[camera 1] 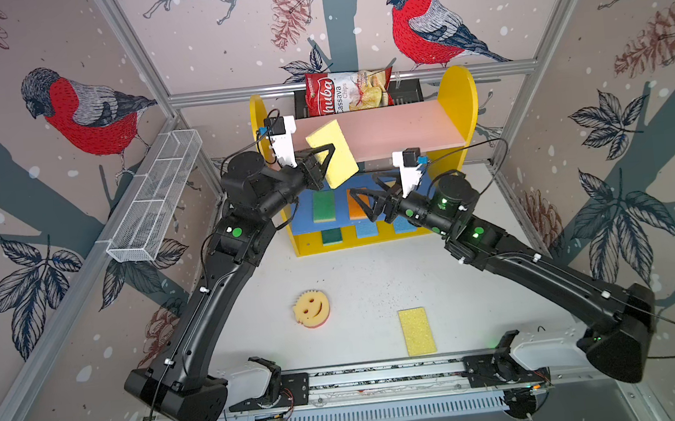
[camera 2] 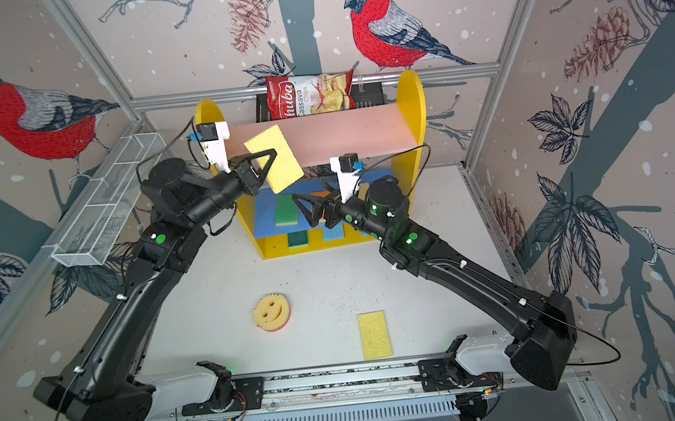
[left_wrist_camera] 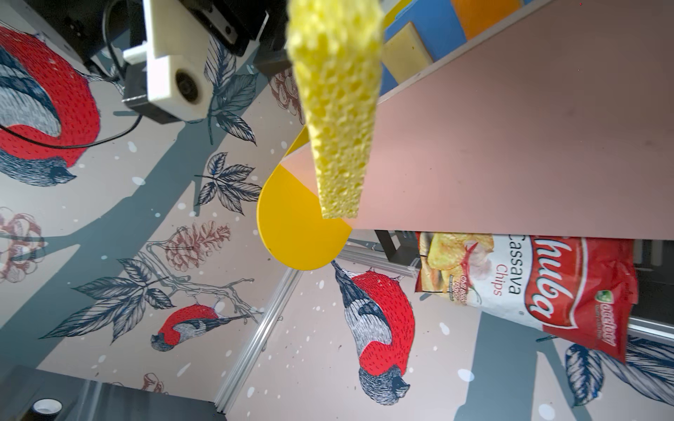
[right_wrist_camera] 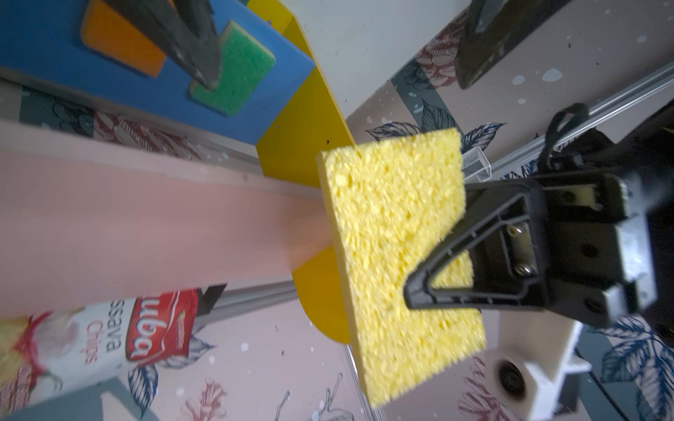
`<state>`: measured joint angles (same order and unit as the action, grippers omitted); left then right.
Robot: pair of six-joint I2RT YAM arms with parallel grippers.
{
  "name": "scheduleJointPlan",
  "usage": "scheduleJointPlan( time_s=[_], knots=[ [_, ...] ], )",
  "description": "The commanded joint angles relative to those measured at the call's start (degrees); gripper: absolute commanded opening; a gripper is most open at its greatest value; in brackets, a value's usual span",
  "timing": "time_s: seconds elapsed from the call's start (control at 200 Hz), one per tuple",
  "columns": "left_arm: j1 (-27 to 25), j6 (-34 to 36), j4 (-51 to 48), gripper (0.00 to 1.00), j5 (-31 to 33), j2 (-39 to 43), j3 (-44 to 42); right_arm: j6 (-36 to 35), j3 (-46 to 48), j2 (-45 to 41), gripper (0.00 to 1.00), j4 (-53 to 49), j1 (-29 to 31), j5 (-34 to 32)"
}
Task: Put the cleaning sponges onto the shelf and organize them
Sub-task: 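Carry the sponge over the pink shelf while left gripper follows beside it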
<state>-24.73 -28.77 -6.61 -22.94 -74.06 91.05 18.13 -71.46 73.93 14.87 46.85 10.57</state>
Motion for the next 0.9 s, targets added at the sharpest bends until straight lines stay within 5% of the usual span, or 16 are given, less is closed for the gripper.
scheduleJointPlan(
  time_s=[0.0, 0.435, 0.615, 0.896],
  knots=[
    [0.38, -2.57, 0.49, 0.0, -6.25, -1.43, 2.98, -1.0, -2.34, -0.82, 0.87, 1.55, 0.09, 0.58],
    [1.0, -5.95, 4.05, 0.0, -16.25, -4.34, 6.66, 8.42, -8.43, 2.8, 0.52, 5.12, -5.2, 15.14],
    [1.44, -5.7, 3.87, 0.0, -17.6, -4.16, 7.57, 10.08, -10.45, 5.42, 0.51, 5.3, -5.8, 18.14],
    [3.46, -4.39, 0.55, 0.0, -14.37, -4.61, 8.34, 14.06, -8.95, 7.0, 0.1, 10.79, -6.3, 20.96]
  ],
)
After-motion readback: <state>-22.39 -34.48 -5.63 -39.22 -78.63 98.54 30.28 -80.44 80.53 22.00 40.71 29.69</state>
